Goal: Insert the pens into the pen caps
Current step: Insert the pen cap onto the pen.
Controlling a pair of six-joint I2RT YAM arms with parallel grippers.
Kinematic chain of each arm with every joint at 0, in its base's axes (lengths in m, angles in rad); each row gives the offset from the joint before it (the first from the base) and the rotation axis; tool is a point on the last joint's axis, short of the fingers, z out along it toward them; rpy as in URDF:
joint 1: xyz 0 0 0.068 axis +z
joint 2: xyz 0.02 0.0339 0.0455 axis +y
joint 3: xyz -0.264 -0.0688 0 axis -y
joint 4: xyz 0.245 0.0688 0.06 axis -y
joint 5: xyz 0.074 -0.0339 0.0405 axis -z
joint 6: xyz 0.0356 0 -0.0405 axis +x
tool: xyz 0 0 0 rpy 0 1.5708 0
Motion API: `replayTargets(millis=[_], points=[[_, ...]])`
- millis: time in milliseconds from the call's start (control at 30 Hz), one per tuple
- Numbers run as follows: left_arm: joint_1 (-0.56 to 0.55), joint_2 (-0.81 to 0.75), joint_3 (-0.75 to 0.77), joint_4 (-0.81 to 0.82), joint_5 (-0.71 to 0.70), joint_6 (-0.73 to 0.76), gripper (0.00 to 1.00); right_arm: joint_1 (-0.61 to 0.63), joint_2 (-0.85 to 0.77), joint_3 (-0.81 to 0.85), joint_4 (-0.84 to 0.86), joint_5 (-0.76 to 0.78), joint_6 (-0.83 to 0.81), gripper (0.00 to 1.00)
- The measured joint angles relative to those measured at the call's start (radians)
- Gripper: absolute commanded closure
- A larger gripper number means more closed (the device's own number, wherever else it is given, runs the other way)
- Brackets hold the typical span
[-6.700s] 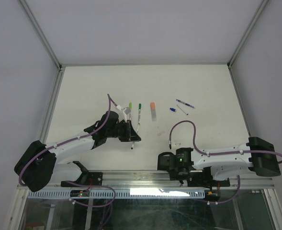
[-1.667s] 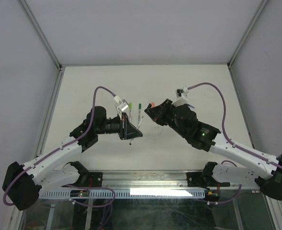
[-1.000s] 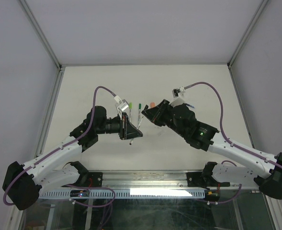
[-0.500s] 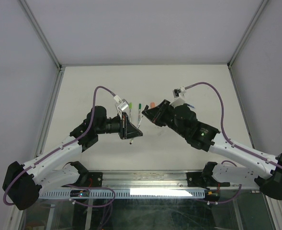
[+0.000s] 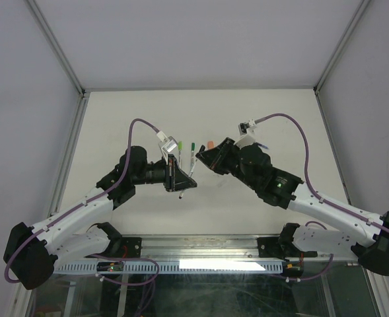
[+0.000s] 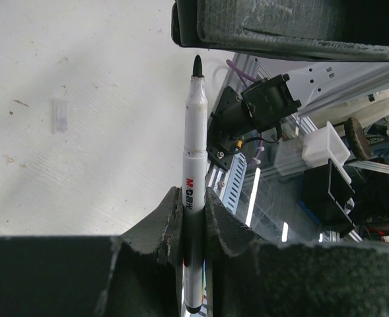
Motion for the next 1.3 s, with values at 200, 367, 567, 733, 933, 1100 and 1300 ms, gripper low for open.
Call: replayTargets(millis=[200,367,567,733,933,1100,1300], points=[[0.000,0.000,0.000,0.000,-0.004,-0.013,1.00,0.000,0.000,-0.003,0.000,-0.004,-0.004,1.00],[0.000,0.000,0.000,0.001,-0.005,-0.018,1.00,0.000,0.006,-0.003,0.001,-0.012,-0.006,1.00],[0.000,0.003,0.000,0.001,-0.010,-0.024,1.00,0.000,0.022,-0.003,0.005,-0.034,-0.019,1.00],[0.000,0.010,0.000,0.009,-0.035,-0.052,1.00,0.000,0.032,-0.004,0.013,-0.051,-0.036,1.00],[0.000,0.029,0.000,0.029,-0.076,-0.106,1.00,-0.001,0.038,-0.039,0.051,-0.079,-0.065,1.00],[0.000,0.033,0.003,0.045,-0.104,-0.146,1.00,-0.001,0.051,-0.043,0.071,-0.103,-0.083,1.00],[0.000,0.040,0.029,0.048,-0.130,-0.155,1.00,-0.012,0.051,-0.043,0.116,-0.115,-0.129,1.00]])
